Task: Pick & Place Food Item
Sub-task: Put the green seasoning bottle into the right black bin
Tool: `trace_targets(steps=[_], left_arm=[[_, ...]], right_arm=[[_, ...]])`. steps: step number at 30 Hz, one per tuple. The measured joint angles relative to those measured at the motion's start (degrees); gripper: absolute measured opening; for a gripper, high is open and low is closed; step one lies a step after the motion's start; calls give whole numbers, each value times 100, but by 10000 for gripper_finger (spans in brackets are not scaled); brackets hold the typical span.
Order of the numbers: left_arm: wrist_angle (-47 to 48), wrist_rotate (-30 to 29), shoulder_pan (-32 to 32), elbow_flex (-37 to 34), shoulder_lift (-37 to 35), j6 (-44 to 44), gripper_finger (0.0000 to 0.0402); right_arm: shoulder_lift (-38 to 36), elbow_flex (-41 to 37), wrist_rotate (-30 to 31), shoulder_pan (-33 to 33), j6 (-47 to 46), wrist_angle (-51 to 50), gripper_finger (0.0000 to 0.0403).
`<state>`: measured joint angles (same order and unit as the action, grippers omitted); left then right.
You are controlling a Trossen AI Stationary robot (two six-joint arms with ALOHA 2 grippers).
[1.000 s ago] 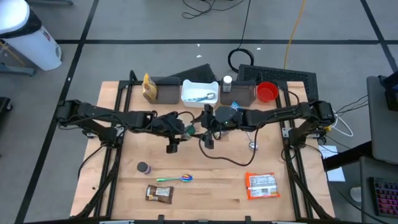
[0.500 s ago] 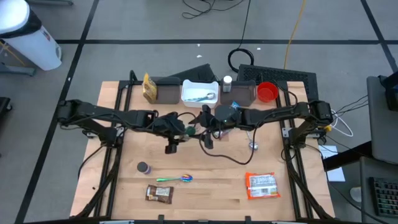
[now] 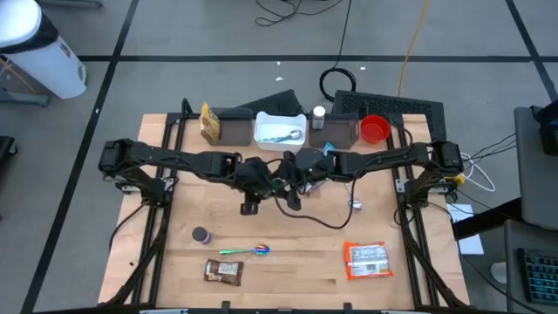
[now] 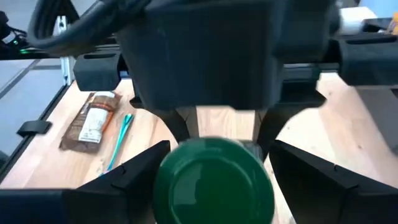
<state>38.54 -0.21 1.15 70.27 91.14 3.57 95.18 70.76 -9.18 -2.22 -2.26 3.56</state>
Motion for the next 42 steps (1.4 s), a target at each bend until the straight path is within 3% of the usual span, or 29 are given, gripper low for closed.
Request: trace_targets(steps=[6, 42], left_arm=[[242, -2, 0, 252, 161, 63, 205], [317, 42, -4, 252, 155, -138, 217]], right_arm=[[-10, 0, -14, 4, 21, -402, 259], [-9, 0, 82, 7, 208, -373, 199]])
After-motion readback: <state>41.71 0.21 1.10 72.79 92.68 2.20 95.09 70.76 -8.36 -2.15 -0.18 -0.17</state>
